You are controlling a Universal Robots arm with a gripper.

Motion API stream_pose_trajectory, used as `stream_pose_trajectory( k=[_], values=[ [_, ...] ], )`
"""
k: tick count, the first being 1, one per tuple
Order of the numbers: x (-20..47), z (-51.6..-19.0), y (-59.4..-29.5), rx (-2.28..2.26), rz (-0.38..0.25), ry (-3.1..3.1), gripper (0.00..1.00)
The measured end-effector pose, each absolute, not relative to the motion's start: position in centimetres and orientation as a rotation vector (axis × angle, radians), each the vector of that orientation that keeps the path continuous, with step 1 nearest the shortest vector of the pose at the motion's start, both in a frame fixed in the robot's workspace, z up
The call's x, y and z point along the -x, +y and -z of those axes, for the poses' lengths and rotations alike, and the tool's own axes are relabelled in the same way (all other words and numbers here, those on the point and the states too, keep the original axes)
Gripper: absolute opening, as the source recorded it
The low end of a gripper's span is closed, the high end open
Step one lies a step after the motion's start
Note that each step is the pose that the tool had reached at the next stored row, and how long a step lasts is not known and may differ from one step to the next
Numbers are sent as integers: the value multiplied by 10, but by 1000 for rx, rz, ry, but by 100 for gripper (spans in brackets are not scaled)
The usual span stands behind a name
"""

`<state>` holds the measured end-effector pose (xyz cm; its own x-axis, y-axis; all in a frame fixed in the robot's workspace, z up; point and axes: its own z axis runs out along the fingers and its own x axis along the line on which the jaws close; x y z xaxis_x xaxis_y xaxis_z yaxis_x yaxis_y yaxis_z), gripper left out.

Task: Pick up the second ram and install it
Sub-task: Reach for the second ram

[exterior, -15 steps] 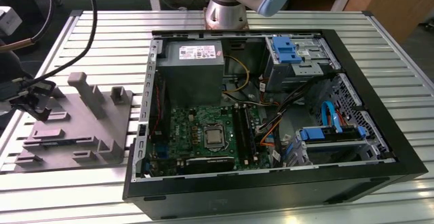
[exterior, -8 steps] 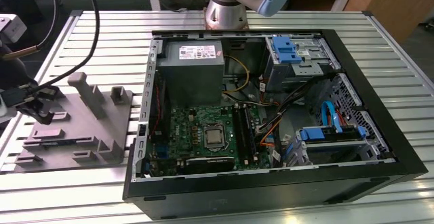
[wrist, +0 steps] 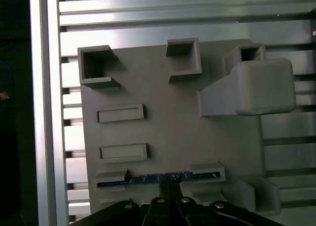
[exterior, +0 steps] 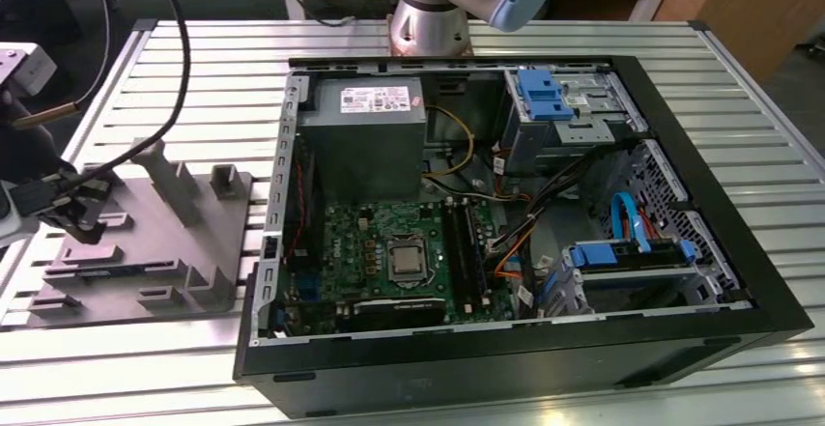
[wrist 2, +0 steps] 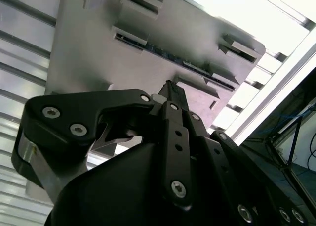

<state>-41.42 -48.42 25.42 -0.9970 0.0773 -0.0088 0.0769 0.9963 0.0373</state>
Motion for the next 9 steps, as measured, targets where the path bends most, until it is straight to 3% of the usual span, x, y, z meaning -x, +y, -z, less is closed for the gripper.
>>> stream_pose_trajectory(
  k=[9],
  values=[
    [419, -238, -484, -121, -56, 3128, 10]
  ],
)
